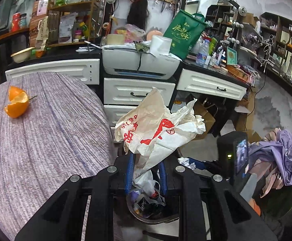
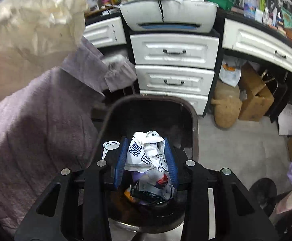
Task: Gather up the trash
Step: 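Open the right gripper over the bin to drop the white wrapper, then open the left gripper over the bin to drop the paper bag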
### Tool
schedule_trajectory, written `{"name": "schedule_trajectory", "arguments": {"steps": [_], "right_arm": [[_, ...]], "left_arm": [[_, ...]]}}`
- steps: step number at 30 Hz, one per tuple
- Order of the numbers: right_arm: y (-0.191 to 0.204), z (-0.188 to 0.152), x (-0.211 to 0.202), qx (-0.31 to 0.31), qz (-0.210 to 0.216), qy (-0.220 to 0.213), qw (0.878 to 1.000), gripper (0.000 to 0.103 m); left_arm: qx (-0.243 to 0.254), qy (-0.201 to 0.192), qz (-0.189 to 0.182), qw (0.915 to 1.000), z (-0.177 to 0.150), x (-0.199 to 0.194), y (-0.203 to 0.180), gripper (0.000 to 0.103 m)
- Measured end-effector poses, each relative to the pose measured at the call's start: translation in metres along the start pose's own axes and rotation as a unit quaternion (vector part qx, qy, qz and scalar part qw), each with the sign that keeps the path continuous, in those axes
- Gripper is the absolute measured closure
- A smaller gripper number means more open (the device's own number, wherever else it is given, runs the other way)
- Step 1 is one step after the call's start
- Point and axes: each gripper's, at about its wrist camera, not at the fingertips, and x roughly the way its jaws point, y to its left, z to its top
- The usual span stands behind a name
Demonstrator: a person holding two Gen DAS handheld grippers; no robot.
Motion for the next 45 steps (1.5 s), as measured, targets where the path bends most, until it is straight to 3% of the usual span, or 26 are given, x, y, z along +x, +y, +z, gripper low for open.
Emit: {"name": "schedule_trajectory", "arguments": {"steps": [8,11,13,20,23,33,45], "right_arm": [[-0.004,-0.015,0.042,0.0,-0.017,0.031,0.999,0.065],[-0.009,-0.022,0.047,0.009,-0.028,0.036,0.999,0.052],[-0.013,-0.025,0.044,0.018,-0.025,0.033,0.999,0.033],[-0.026,-0.031,0.021,0.037,-0.026,0.022,0.999,0.03],[-0.033,-0.033,0.005,0.044,-0.031,0.005,0.999,0.021],[-0.054,-0.037,-0.027,0.059,-0.057,-0.02,0.996,0.021],[-0.088,-0.04,-0.033,0.096,-0.078,-0.02,0.992,0.021]], "left_arm": [[0.011,0.036,0.0,0.9993,-0.006,0.029,-0.014,0.081],[0.019,0.047,-0.001,0.9987,-0.008,0.038,-0.019,0.081],[0.02,0.053,-0.004,0.9984,-0.009,0.043,-0.021,0.081],[0.018,0.077,-0.014,0.9967,-0.013,0.063,-0.027,0.081],[0.022,0.085,-0.012,0.9961,-0.016,0.071,-0.029,0.081],[0.029,0.114,-0.006,0.993,-0.019,0.097,-0.033,0.081],[0.041,0.157,0.005,0.9867,-0.023,0.13,-0.039,0.081]]}}
